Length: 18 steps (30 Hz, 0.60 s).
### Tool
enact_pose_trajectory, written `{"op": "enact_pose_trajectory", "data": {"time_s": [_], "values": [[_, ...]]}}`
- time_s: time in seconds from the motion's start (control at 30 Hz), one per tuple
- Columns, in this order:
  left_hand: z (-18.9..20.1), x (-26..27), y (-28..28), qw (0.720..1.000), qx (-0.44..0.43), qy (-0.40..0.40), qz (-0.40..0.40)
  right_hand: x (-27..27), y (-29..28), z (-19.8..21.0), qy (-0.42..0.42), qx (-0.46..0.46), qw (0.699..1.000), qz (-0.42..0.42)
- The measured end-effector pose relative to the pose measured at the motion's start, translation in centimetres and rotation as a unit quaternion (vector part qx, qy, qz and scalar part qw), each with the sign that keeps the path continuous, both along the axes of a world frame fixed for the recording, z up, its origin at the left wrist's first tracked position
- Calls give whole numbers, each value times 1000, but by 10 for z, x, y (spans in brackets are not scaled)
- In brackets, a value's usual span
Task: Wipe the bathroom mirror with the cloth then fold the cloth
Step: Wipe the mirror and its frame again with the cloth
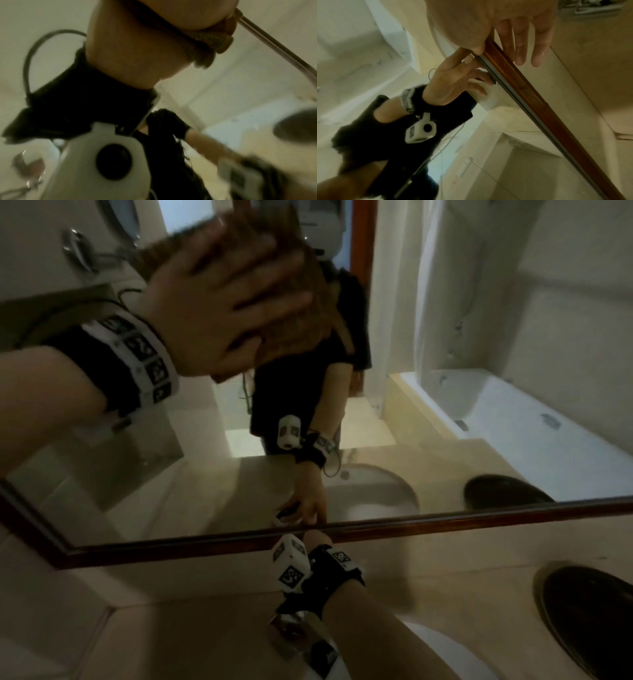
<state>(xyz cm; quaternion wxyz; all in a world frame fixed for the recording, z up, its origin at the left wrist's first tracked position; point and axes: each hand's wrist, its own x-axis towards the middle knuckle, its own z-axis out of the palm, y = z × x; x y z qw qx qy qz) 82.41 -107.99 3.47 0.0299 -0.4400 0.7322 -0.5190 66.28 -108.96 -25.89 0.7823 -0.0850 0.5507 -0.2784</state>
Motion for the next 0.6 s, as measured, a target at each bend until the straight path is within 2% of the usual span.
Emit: {"op": "enact_pose_trajectory", "data": {"time_s": [0.03,0.07,0.1,0.17,0.2,0.27,0.33,0.43,0.5,0.6], "values": [[6,0,4,997,-31,61,25,10,2,-5,59,-14,993,96],[4,-2,6,991,-61,107,49,18,6,-8,149,-82,971,167],[-8,-6,5,985,-91,127,67,22,9,-13,156,-112,968,161],[-51,-10,2,980,-145,116,68,30,16,-18,13,-82,993,78],[-81,-6,0,981,-152,104,53,32,21,-20,5,-92,992,81],[-150,7,2,992,-99,72,20,33,21,-29,13,-74,995,63],[-222,21,15,999,11,51,-7,33,18,-38,16,-87,994,66],[-321,45,41,989,145,2,20,33,14,-52,20,-94,992,78],[-363,57,56,982,177,-2,62,33,15,-60,22,-92,992,83],[-373,62,65,972,216,14,92,40,18,-71,33,-108,992,59]]}}
